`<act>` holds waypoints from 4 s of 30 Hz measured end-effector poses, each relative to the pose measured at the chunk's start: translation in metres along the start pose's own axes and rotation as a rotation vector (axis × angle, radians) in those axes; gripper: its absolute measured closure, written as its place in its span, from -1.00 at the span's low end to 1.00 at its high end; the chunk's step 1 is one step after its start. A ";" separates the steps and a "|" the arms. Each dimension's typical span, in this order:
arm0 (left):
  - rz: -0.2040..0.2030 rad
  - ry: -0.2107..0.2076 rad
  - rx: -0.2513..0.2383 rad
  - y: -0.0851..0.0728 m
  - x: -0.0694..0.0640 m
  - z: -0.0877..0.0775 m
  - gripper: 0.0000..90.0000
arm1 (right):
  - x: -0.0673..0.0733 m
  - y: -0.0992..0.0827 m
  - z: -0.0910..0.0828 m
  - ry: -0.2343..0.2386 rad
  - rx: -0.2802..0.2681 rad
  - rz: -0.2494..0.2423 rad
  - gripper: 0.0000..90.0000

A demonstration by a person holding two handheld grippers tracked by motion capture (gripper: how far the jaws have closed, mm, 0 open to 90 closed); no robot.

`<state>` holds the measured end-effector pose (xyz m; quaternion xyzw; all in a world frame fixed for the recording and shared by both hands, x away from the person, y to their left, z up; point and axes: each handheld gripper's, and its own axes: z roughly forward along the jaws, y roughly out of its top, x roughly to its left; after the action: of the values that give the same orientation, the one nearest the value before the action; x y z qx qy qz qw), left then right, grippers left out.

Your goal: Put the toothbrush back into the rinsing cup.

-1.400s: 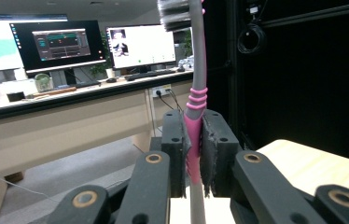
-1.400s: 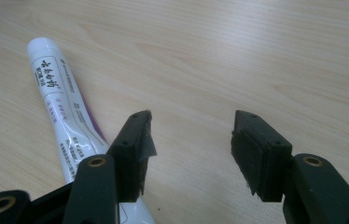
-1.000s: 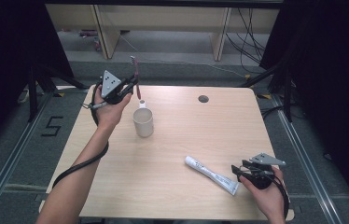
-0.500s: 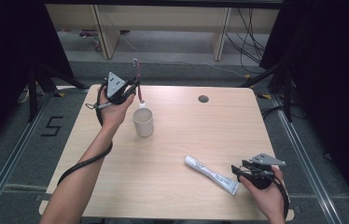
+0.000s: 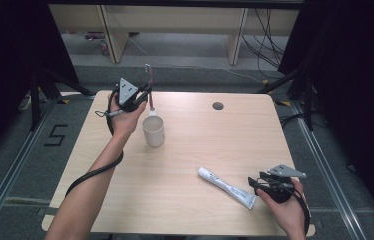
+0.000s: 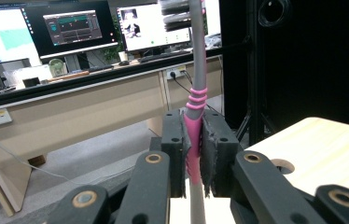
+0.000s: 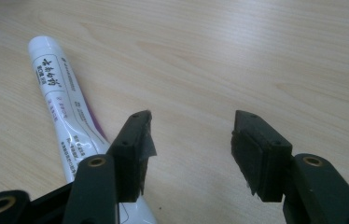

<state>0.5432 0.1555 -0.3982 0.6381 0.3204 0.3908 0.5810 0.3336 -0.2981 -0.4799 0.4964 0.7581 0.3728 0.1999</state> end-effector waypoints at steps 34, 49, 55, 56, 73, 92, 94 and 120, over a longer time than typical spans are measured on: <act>-0.016 0.012 0.038 -0.017 0.000 0.006 0.78 | 0.004 0.000 0.001 0.007 0.021 0.020 0.06; -0.028 0.010 0.055 -0.026 -0.002 0.010 0.78 | 0.003 -0.001 0.001 0.000 0.021 0.014 0.06; -0.029 0.009 0.064 -0.028 -0.003 0.010 0.78 | 0.004 -0.001 0.001 0.007 0.027 0.023 0.06; -0.031 0.010 0.066 -0.029 -0.003 0.010 0.78 | 0.004 -0.001 0.001 0.005 0.026 0.023 0.06; -0.052 0.003 0.081 -0.034 -0.003 0.008 0.78 | 0.004 -0.001 0.003 0.003 0.029 0.015 0.05; -0.045 0.001 0.108 -0.045 -0.003 0.006 0.78 | 0.002 -0.001 0.005 -0.011 0.019 -0.047 0.04; -0.049 -0.001 0.108 -0.046 -0.003 0.007 0.78 | 0.002 -0.001 0.005 -0.011 0.022 -0.045 0.04; -0.057 -0.015 0.155 -0.057 -0.004 0.007 0.78 | 0.005 0.000 0.006 0.013 0.040 -0.004 0.04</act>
<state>0.5498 0.1555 -0.4551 0.6746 0.3633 0.3432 0.5433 0.3356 -0.2915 -0.4840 0.4963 0.7676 0.3605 0.1859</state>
